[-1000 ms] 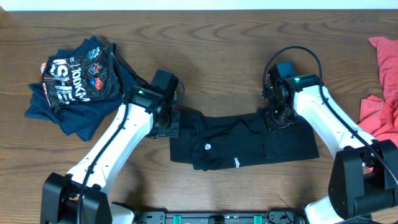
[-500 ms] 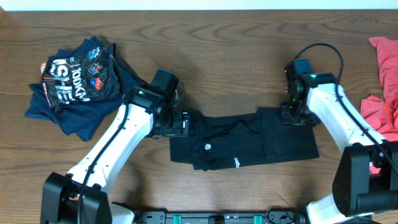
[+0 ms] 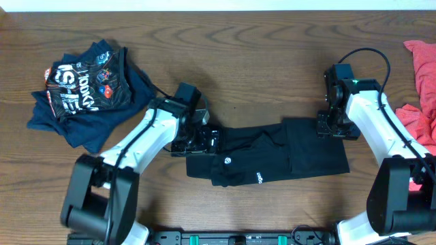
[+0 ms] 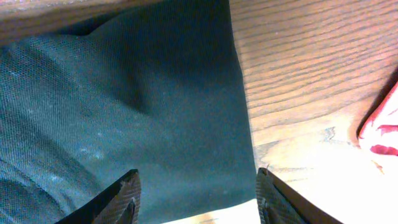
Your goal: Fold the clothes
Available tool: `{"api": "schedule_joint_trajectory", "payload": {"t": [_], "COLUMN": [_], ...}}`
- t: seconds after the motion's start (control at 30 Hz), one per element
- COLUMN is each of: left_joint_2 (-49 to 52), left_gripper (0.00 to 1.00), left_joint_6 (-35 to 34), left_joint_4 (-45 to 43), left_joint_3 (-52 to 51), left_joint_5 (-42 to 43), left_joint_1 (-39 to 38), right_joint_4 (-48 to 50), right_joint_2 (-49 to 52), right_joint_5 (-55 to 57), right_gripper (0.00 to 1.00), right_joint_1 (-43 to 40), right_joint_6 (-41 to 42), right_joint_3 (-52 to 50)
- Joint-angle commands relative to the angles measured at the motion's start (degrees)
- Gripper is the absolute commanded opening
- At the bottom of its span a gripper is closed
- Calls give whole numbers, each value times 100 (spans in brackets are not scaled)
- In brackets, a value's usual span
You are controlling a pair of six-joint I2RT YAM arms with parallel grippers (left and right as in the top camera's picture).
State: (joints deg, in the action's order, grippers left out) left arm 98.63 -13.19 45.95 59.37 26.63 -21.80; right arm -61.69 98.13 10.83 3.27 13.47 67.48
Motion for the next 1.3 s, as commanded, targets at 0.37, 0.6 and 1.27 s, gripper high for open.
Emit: {"api": "schedule_joint_trajectory", "payload": {"t": [0.37, 0.6, 1.27], "left_joint_2": [844, 844, 2], "left_gripper": [71, 22, 6], "left_joint_6": [153, 146, 697], "left_joint_4": [-459, -730, 739], "left_joint_3": [-42, -39, 881], "left_joint_5": [621, 621, -881], "left_joint_1": [9, 9, 1342], "right_joint_4": [-24, -22, 17], "right_joint_2": [-107, -107, -105], "right_joint_5": [11, 11, 9], "right_gripper": [57, 57, 61], "right_joint_1": [-74, -74, -114], "right_joint_6": [109, 109, -11], "right_joint_3": [118, 118, 118]}}
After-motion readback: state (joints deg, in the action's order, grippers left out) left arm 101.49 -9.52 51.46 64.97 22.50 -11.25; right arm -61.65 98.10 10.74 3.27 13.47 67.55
